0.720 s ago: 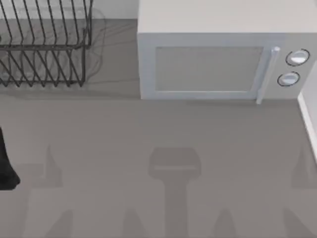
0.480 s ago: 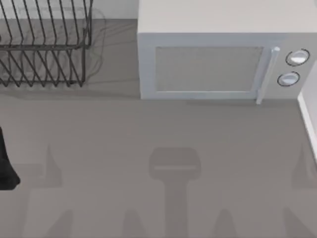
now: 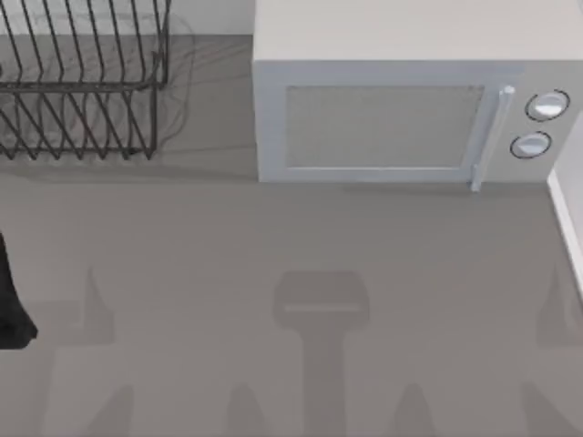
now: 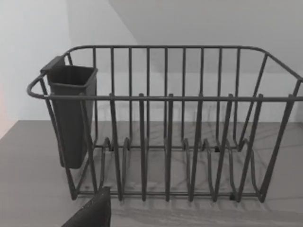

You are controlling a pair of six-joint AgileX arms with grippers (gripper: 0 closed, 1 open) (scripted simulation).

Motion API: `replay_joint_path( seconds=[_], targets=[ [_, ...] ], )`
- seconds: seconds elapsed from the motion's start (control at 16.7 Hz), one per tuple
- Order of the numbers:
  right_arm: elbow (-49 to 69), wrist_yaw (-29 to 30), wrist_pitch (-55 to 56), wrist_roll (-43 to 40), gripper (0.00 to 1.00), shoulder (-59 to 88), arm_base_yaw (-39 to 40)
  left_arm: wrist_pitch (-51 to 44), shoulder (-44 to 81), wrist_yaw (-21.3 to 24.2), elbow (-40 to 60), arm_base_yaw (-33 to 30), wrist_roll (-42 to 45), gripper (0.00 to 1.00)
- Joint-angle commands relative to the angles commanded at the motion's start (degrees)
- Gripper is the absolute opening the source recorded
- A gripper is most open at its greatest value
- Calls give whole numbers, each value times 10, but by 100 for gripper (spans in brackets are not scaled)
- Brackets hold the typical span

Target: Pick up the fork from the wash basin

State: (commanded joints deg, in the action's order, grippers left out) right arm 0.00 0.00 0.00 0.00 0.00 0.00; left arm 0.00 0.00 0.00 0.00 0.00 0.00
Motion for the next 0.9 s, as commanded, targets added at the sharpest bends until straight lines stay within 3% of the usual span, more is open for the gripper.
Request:
replay_joint_path(
  seconds=[0.9],
  targets=[
    [29, 0, -17, -3, 100, 33, -3, 0, 0, 0, 0, 0, 0, 100]
  ],
)
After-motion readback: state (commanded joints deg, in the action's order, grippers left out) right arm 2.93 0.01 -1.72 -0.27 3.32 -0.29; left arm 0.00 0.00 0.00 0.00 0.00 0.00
